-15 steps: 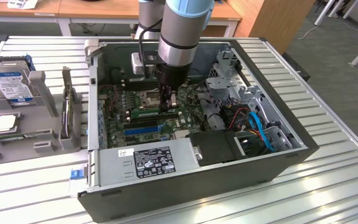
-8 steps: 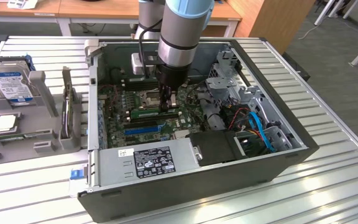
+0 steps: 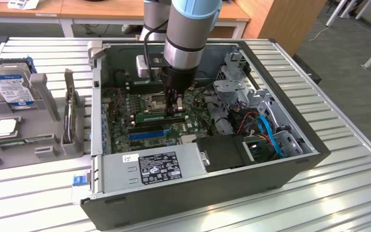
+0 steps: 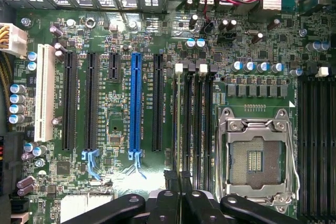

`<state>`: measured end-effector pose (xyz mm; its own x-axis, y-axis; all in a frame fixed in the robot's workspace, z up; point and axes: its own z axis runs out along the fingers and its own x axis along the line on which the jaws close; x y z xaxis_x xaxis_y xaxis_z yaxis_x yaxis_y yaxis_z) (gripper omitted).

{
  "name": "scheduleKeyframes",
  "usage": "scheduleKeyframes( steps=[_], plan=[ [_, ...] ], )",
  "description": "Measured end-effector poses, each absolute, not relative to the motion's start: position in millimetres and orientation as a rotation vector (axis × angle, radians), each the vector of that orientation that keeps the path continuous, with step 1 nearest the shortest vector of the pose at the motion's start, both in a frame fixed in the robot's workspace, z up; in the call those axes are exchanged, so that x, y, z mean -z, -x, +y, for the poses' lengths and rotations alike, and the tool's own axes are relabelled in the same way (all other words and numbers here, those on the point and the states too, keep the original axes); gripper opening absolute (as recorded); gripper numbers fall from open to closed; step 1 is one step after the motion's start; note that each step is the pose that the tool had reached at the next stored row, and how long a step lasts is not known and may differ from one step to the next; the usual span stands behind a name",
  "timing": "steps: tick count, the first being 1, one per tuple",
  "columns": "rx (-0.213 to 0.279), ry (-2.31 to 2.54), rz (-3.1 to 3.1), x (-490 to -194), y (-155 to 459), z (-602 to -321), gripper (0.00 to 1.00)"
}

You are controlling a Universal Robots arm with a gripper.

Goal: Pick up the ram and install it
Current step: 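Insert the ram into the slot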

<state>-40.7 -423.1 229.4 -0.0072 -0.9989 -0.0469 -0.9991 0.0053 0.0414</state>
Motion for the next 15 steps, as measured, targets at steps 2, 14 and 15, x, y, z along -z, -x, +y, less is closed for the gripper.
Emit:
scheduleKeyframes(
  steps=[2,14,15],
  plan=[
    [-0.098,2.211,2.224,-229.3,40.6,-423.1,0.12],
    [-0.098,2.211,2.224,-229.1,40.7,-423.2,0.12],
    [-0.098,2.210,2.224,-229.0,40.7,-423.3,0.12]
  ],
)
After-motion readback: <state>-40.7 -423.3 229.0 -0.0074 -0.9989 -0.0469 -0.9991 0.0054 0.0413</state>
